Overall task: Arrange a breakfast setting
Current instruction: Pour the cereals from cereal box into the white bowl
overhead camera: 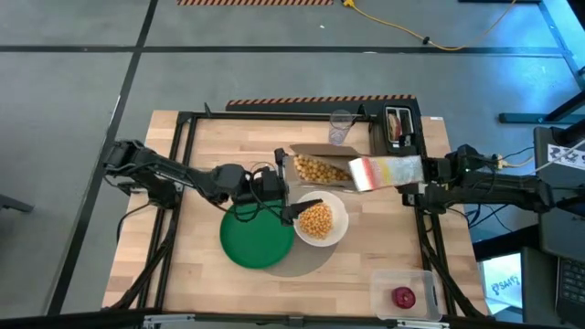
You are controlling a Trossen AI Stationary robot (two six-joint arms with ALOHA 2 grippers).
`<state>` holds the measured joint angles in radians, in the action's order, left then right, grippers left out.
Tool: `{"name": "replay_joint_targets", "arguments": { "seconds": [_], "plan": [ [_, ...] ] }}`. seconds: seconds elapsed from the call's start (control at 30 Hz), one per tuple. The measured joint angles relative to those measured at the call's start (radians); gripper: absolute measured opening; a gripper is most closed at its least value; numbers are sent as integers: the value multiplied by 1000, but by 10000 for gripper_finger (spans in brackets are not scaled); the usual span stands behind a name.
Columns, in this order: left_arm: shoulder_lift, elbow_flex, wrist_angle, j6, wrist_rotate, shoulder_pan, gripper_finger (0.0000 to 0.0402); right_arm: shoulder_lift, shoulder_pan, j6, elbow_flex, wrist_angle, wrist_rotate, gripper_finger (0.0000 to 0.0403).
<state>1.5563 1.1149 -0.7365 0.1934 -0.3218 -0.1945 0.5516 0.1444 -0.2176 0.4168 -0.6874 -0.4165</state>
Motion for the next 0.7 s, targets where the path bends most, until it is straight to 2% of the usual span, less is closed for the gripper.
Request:
{"name": "replay_joint_targets", "arguments": {
  "seconds": [0.37,0.47,0.7],
  "plan": [
    [8,-1,-105,0,-4,28,395,53,0,-4,0,-75,-11,236],
    [8,-1,-127,-1,23,34,395,70,0,-4,2,-86,4,236],
    [8,-1,-177,1,55,41,395,179,0,-9,1,-115,8,236]
  ]
}}
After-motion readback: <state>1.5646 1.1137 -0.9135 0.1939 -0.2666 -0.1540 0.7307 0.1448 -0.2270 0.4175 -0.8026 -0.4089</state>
